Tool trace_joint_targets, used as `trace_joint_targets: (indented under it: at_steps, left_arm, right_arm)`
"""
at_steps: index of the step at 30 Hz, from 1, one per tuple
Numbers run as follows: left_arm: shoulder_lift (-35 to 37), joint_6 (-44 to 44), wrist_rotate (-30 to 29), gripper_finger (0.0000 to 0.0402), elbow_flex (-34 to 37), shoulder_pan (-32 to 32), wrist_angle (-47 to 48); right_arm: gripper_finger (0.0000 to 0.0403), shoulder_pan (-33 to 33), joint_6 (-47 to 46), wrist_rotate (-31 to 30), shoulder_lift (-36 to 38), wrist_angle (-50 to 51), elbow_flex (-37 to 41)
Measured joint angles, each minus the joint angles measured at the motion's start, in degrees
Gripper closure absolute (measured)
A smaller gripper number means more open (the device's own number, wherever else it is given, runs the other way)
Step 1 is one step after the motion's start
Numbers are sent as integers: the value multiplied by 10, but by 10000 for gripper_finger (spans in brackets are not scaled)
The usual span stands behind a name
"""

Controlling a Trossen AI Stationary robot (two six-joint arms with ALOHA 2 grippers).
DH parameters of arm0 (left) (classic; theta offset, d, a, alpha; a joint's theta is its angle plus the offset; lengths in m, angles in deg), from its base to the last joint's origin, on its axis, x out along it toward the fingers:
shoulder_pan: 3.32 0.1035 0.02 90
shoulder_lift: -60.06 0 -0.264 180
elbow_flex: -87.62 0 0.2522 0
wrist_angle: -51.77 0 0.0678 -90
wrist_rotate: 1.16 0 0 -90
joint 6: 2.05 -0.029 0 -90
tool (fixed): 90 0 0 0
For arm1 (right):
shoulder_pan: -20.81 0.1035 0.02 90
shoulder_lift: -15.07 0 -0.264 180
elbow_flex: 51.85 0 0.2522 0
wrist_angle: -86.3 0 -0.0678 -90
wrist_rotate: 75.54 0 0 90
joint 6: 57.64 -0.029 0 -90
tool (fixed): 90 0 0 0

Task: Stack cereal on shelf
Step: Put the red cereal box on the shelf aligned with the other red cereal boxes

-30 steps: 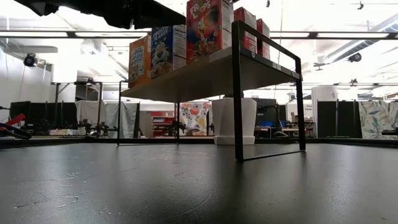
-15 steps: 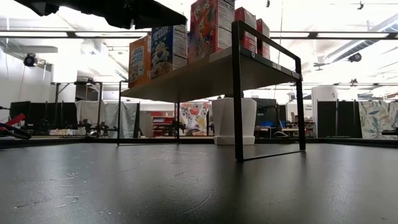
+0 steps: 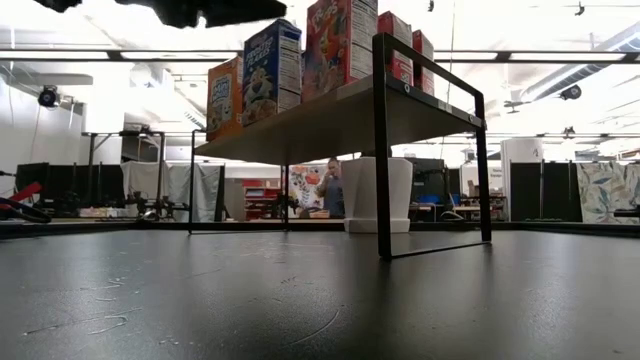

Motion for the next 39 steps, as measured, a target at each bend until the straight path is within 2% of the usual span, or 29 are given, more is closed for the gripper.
trace_joint_targets:
  at_steps: [7,13,20,26,39]
  left_arm:
    - [82,-14,-6,365,0,-16,80]
    - [158,-28,-7,365,0,-16,138]
    - [228,-36,-7,365,0,-15,188]
    - [257,-35,-7,365,0,-15,200]
    - [261,-35,-7,365,0,-15,213]
  right_arm:
    - [394,47,-32,6,1,17,3]
    - [394,62,-82,6,-2,13,44]
    - [394,58,-99,1,-2,-84,116]
    - [394,46,-69,1,-2,-162,146]
    - [394,10,-48,0,-9,-162,146]
